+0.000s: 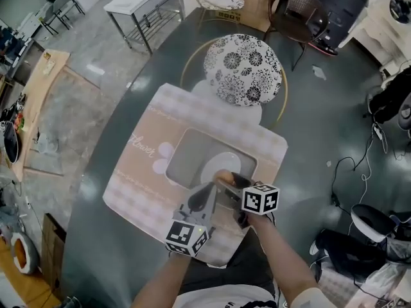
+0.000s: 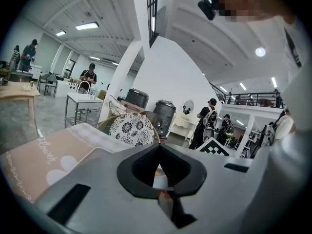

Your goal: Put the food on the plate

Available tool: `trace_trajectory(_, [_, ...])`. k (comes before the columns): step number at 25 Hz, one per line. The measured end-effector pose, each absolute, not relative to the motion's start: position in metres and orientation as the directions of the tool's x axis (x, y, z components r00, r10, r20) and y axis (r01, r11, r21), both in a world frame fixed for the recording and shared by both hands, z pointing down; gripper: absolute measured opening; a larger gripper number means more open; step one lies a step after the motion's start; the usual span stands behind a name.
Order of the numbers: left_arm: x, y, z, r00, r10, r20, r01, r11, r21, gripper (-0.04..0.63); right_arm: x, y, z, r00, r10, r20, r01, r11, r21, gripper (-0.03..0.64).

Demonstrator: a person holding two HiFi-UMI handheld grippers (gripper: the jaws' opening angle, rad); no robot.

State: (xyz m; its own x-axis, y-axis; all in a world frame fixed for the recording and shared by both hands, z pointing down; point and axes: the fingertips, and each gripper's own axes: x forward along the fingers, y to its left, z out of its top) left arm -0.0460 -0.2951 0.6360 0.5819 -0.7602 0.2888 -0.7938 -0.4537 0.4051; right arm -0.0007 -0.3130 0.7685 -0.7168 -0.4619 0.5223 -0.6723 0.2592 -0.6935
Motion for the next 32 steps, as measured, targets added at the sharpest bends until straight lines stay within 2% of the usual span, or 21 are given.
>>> trace_trajectory(10, [-0.048,-0.300,0.650,0.584,-0.751,0.308,-0.793,-0.446,0.415,0.006,-0.007,-0.317,0.790,-0.693,-0.418,0.588,-0.712,0.266,-0.650,0.296])
trace_trajectory(17, [-0.052,-0.302,0.654,0.579,-0.751,0.316,-0.797,-0.438,0.417,0.006,-0.007,-0.331,0.787,-0.657,-0.423,0.623,-0.754,0.373,-0.541,0.298])
trace_trajectory(32, [-0.042,-0.310,0.657,0.582,-0.744,0.329,-0.796,-0.437,0.419,0.006,0.010,-0.361,0.784,-0.685,-0.436,0.583,-0.728,0.401,-0.556,0.304])
